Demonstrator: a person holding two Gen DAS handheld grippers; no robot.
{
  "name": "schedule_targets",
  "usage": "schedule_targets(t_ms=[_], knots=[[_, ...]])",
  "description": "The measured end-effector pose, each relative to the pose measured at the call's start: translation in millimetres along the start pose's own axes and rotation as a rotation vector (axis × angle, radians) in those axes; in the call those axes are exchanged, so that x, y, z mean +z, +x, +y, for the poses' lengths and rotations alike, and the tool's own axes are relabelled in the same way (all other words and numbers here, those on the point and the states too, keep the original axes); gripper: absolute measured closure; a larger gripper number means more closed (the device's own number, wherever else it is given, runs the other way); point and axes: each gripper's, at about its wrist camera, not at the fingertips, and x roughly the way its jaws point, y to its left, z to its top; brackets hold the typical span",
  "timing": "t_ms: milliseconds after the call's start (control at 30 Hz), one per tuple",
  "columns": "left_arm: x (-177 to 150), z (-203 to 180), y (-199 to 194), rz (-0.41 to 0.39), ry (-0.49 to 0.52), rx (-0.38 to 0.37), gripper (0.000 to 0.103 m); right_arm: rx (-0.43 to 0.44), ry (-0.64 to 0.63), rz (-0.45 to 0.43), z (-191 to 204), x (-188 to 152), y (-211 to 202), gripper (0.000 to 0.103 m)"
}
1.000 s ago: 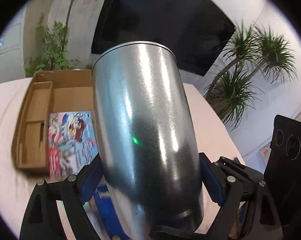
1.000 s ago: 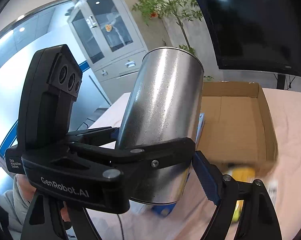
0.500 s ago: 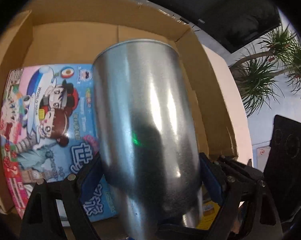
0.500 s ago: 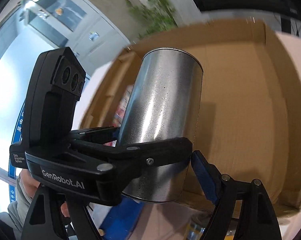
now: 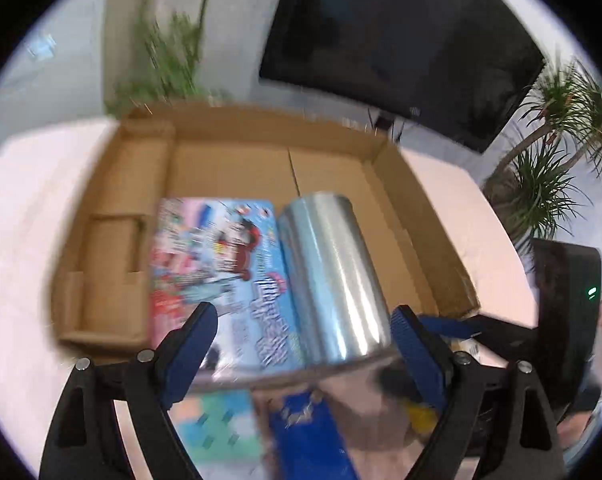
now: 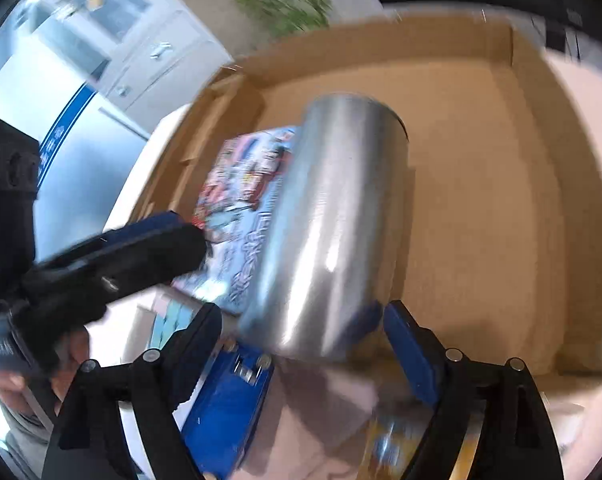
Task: Organize rigid objects
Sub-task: 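Grasp the yellow jar with the left tool and place it beside the canister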
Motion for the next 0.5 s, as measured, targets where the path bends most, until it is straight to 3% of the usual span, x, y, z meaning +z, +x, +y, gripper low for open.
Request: schedule_targets(t_ms=[100,167,267,367,500], knots=[[-26,-4,-36,-0.057,0.020,0.049,0.012,-0.051,-0.055,-0.143,8,-41,-56,0.003],[-49,-5,-48,-0.056,0.004,0.050,0.012,-0.086,-0.031,-0.174,-6,-60,-75,0.003],[-74,-14,-44,0.009,-0.024,-0.018,0.012,-0.127,0.044,-0.138,-37,-88,-81,0.005],[-87,-20,-27,0.072,-0.071,-0.087,0.012,-0.121,0.063,-0.055,-48,-104,-62,0.027],[-104,-36,-22,0.112,-0.095,-0.153,0.012,-0.147,-0.007,-0.041,-43,-128,-52,0.026]])
